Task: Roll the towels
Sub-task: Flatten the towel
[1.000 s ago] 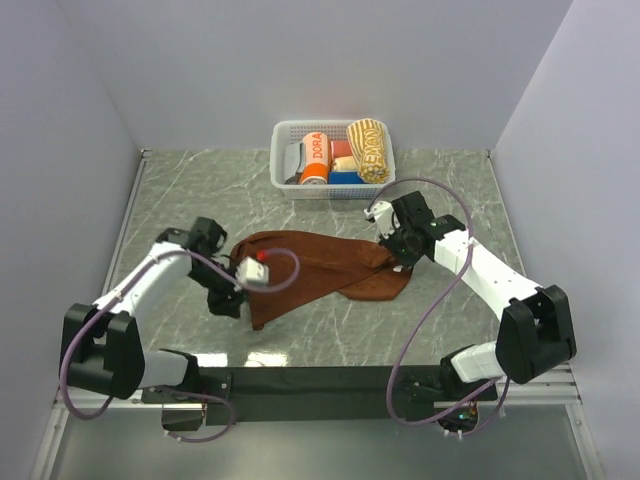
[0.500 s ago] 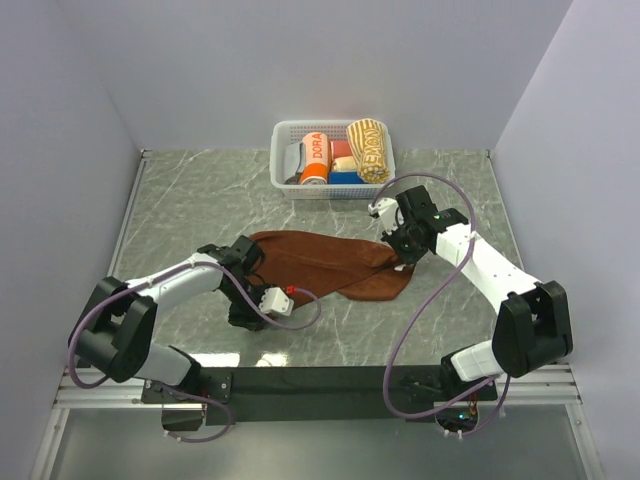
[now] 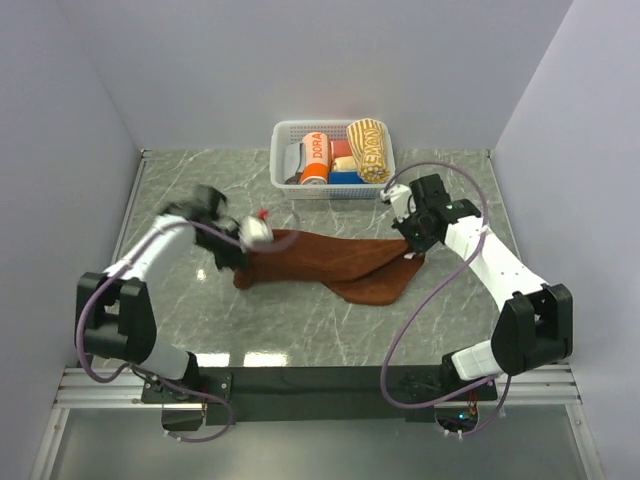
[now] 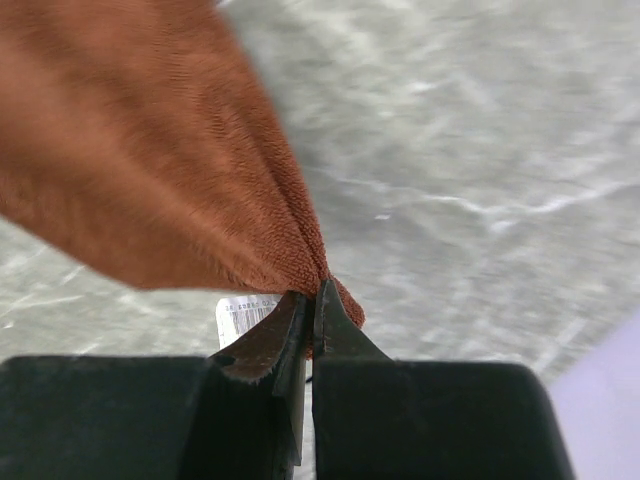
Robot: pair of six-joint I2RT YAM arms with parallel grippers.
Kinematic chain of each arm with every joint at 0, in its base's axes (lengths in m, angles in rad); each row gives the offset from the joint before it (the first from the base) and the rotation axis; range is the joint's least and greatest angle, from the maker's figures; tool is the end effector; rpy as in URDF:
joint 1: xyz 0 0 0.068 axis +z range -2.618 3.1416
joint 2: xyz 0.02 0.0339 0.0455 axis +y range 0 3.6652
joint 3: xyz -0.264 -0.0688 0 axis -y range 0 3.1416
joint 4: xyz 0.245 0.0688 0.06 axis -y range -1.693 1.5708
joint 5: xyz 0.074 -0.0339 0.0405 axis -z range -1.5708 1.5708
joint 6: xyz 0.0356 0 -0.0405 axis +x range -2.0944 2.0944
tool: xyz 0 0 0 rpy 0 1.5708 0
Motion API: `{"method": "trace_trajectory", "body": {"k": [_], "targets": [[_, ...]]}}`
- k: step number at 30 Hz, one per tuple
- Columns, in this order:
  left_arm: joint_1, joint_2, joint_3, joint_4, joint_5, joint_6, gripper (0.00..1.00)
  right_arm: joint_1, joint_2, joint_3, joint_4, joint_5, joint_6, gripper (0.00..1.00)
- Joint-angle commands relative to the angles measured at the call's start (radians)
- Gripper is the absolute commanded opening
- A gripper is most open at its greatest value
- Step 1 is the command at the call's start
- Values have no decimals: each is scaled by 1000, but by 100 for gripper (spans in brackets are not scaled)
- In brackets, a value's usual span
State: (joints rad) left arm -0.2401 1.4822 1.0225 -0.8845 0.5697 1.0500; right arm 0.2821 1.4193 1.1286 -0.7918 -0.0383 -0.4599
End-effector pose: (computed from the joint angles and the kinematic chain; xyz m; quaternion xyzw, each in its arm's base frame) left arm 0.2540 -0.0820 0.2202 0.5987 0.7429 -0.2139 0.2097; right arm 0.2719 0.0802 0.2650 -0.3560 0.9025 -0.0030 0.2424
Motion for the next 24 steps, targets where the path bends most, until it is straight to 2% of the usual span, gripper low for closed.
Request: {"method": "trace_trajectory", "body": {"k": [1, 6, 11, 18, 21, 24], "targets": [[186, -34, 217, -138, 176, -71, 1, -37, -51, 98, -14, 37, -68, 0], [312, -65, 391, -284, 284, -52, 1, -58, -95, 180, -90, 63, -125, 0], [404, -189, 375, -477, 323, 102, 1, -58, -279, 165, -230, 46, -163, 0], [453, -492, 261, -490, 306, 102, 0, -60, -542, 129, -420, 58, -171, 0], [455, -543, 274, -490, 300, 59, 0, -60, -569, 149, -457, 80, -178, 0], [455, -507, 283, -487, 306, 16, 0, -58, -547, 131, -433, 103, -201, 0]]}}
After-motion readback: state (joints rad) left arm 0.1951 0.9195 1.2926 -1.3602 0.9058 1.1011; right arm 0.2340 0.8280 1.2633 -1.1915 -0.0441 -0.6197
